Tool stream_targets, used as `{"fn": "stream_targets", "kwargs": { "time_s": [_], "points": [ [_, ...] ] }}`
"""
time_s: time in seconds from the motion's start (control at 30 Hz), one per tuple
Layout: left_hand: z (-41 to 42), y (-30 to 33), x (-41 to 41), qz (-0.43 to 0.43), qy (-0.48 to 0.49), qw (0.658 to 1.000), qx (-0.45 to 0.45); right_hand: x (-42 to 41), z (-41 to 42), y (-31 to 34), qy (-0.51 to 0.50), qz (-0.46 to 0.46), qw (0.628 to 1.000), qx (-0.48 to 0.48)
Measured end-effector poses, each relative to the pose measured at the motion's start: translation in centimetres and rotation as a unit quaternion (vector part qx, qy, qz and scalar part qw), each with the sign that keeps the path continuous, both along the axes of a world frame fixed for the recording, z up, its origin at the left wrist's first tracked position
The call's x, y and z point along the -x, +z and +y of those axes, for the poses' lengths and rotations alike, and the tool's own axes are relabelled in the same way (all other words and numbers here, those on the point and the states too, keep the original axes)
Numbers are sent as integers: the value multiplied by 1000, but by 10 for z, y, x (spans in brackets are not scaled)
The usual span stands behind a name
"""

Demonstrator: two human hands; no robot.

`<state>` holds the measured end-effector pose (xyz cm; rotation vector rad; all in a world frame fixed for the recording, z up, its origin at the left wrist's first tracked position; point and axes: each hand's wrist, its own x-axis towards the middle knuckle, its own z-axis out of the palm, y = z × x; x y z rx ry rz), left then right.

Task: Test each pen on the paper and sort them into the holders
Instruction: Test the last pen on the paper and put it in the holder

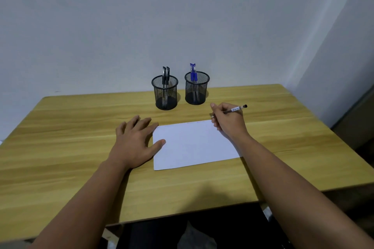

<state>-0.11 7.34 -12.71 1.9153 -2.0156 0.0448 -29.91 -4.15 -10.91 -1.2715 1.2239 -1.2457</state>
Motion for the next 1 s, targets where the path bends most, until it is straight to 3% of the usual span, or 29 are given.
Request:
{"fn": "stream_targets", "kwargs": {
  "time_s": [1.0],
  "points": [
    [1, 1, -1, 39, -9, 999, -10, 2, -5, -8, 33, 65, 997, 20]
  ]
}}
